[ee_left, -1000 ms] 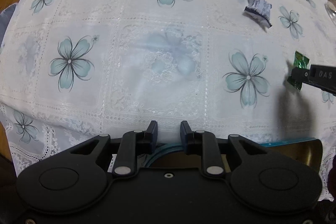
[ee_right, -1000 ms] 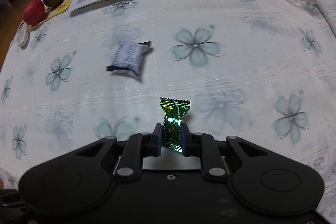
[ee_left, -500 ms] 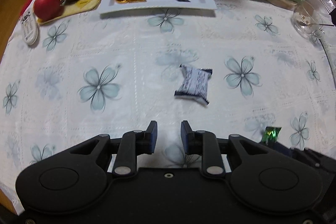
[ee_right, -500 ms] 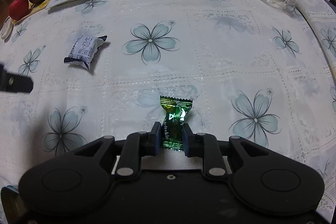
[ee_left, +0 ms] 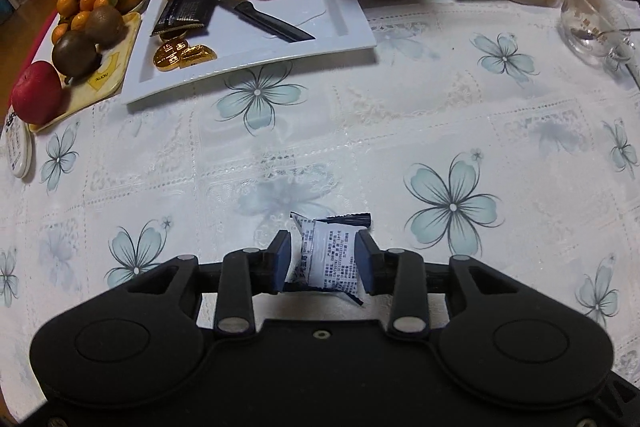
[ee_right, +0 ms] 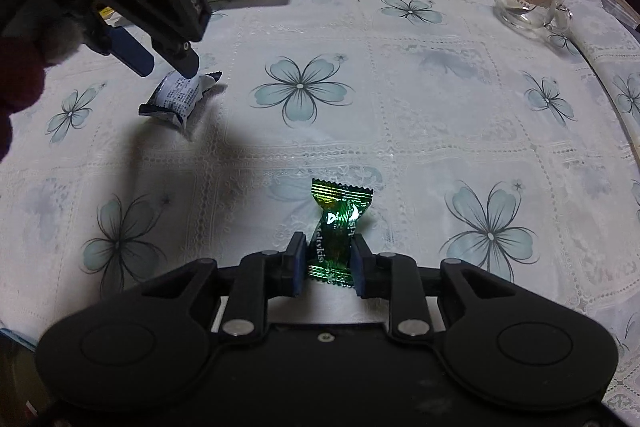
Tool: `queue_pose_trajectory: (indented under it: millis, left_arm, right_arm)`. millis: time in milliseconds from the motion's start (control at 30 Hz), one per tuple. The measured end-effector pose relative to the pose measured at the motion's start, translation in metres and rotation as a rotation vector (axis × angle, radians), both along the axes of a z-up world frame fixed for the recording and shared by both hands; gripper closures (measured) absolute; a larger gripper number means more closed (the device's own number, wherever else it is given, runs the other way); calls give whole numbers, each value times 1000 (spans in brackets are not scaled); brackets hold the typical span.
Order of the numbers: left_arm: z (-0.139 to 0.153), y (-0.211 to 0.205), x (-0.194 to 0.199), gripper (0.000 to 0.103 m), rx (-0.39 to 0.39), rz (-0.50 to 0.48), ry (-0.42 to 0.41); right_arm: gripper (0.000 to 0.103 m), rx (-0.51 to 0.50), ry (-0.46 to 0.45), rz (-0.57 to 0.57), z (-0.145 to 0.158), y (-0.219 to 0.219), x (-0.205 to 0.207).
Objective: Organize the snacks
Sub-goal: 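Grasp the white-and-navy packet with the left gripper while the right holds the green candy, then carry the white-and-navy packet and green candy over the gold tray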
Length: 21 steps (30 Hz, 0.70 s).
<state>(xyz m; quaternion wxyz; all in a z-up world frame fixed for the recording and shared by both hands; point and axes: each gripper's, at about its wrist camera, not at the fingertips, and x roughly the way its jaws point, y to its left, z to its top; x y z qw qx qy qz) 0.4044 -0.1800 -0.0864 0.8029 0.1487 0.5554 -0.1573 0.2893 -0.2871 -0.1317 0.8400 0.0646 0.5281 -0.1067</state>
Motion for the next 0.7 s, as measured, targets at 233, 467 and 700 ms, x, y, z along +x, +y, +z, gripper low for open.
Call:
queue_pose_trajectory:
  millis: [233, 467, 700]
  left_arm:
    - [-20, -4, 7, 54, 20, 24, 51]
    - [-22, 7, 12, 63, -4, 103, 112]
    - [7, 33, -13, 64, -22, 178, 180]
  right_arm:
    - [70, 16, -7, 8, 0, 0, -1]
    - [77, 39, 22, -8, 1, -8, 5]
    - [84, 213, 115, -104, 3, -41, 21]
